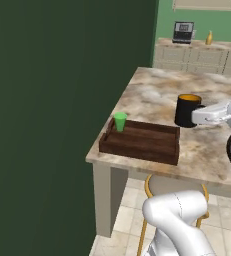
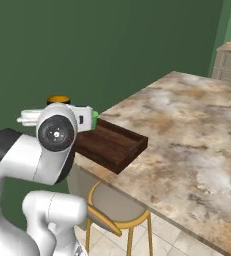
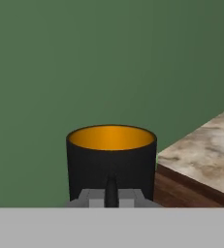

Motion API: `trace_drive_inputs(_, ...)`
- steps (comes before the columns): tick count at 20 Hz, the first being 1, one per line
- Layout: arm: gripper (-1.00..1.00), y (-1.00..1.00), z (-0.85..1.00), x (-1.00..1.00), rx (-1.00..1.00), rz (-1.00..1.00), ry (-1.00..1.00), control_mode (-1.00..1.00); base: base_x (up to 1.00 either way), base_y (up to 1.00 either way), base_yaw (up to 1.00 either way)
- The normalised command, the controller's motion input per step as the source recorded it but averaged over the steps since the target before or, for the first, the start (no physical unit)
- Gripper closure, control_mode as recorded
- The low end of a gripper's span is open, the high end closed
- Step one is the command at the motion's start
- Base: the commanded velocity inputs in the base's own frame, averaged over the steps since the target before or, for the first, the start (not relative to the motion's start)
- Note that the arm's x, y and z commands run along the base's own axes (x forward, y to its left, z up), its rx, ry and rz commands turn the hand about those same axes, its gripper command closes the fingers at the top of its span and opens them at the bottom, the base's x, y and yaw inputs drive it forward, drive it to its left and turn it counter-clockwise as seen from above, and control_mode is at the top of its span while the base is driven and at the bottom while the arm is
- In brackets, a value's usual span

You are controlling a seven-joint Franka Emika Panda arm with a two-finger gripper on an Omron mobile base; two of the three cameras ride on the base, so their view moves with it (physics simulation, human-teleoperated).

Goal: There is a tray on the dining counter. Grab the cup, mug, and pitcher and place them on the tray. The pitcher may be placed next to the tray if it cannot fit the tray.

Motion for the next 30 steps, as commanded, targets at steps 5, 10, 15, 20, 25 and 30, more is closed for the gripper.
trace_drive_inputs(5, 1.0, 0.0, -0.3, 0.78, 0.0, 0.04, 0.0, -1.0, 0.0, 0.0, 0.0)
trace_drive_inputs(10, 1.0, 0.0, -0.38, 0.7, 0.0, 0.03, 0.0, -1.0, 0.0, 0.0, 0.0)
trace_drive_inputs(15, 1.0, 0.0, -0.4, 0.64, 0.0, 0.02, 0.0, -1.0, 0.0, 0.0, 0.0)
trace_drive_inputs(20, 1.0, 0.0, -0.4, 0.46, 0.0, 0.04, 0.0, -1.0, 0.0, 0.0, 0.0)
trace_drive_inputs(25, 1.0, 0.0, -0.4, 0.31, 0.0, 0.04, 0.0, -1.0, 0.0, 0.0, 0.0)
trace_drive_inputs(30, 1.0, 0.0, -0.4, 0.24, 0.0, 0.04, 0.0, -1.0, 0.0, 0.0, 0.0)
